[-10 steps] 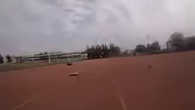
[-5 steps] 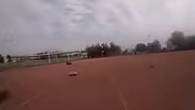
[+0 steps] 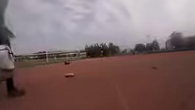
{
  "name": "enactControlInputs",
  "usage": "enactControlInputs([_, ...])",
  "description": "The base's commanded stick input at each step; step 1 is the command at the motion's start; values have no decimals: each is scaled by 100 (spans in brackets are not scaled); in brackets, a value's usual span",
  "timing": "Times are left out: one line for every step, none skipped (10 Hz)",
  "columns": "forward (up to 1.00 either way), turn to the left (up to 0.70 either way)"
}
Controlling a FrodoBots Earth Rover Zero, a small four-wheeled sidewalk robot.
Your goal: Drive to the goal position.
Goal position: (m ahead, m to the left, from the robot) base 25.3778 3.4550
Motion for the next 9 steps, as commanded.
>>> enactControlInputs([46,0])
enactControlInputs([46,0])
enactControlInputs([46,0])
enactControlInputs([46,0])
enactControlInputs([46,0])
enactControlInputs([46,0])
enactControlInputs([46,0])
enactControlInputs([46,0])
enactControlInputs([46,0])
